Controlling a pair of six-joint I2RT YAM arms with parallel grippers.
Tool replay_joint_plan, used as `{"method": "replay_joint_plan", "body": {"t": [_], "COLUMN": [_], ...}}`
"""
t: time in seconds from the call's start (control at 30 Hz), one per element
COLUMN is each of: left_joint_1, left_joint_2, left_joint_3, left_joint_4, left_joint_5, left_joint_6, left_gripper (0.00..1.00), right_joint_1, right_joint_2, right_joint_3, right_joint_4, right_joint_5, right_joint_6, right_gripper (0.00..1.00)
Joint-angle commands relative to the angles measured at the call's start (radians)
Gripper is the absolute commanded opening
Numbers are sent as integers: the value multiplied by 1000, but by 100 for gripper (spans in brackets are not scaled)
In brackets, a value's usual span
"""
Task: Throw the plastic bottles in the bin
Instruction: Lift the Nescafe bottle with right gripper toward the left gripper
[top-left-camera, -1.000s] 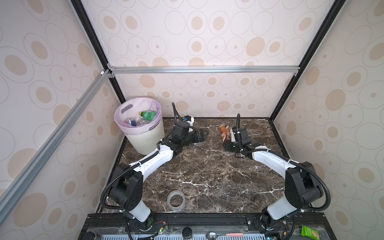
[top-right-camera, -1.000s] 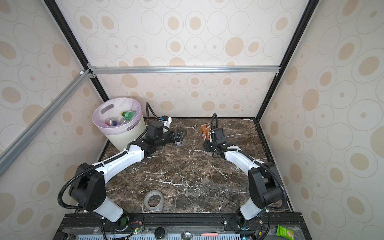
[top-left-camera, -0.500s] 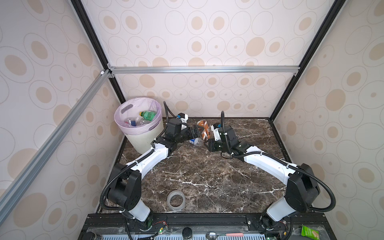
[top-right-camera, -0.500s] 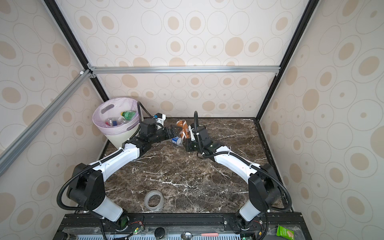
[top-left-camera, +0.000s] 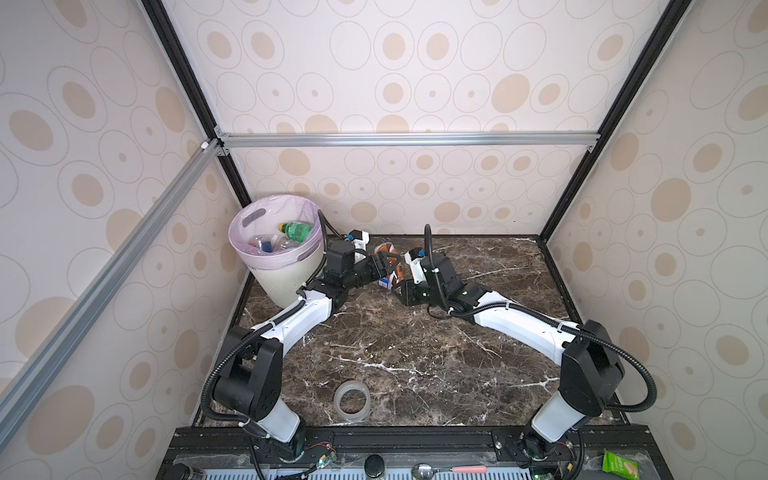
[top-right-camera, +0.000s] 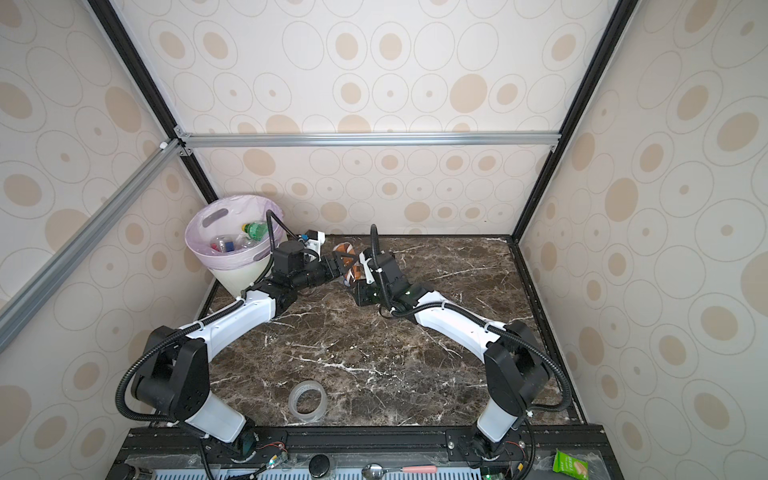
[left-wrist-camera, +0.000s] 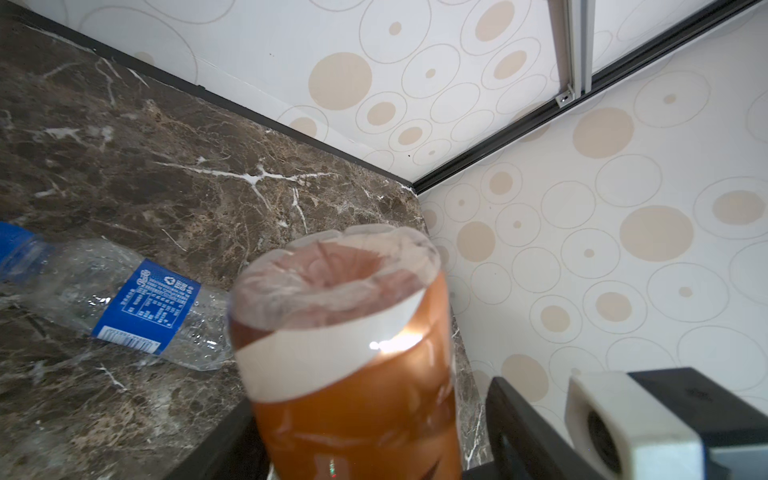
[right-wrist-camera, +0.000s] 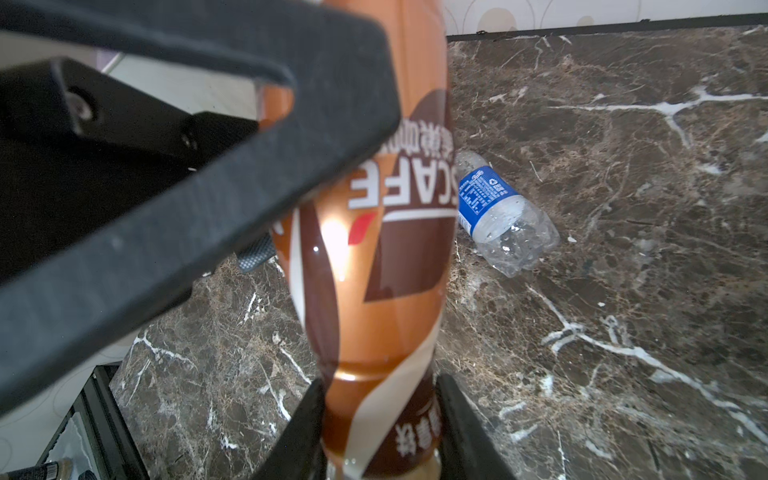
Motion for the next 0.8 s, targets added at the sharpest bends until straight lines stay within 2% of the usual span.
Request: {"method": "replay_joint_plan", "body": {"t": [0.0,0.13,0.4,0.63,0.77], "left_joint_1": [5,6,6,6,6], "left_joint_2": [-34,-44,-35,-47,-58], "left_joint_3": [7,3,-1,-19,-16], "left_joint_4": [47,36,53,57,39], "left_joint_5": [8,-19,-10,-22,-37], "left_joint_6": [-12,10,-11,-19,-4], "left_gripper": [70,63,60,50,49], "right_joint_1": [7,13,23,24,24], "right_joint_2": [16,23,29,31,31], "right_joint_3": [33,29,23,22,17], "right_joint_4": [21,23,41,48,49], "right_joint_5": [-3,-15,-26,-33,-30], "right_joint_6": [10,19,17,17,14], "right_gripper": [26,26,26,26,29]}}
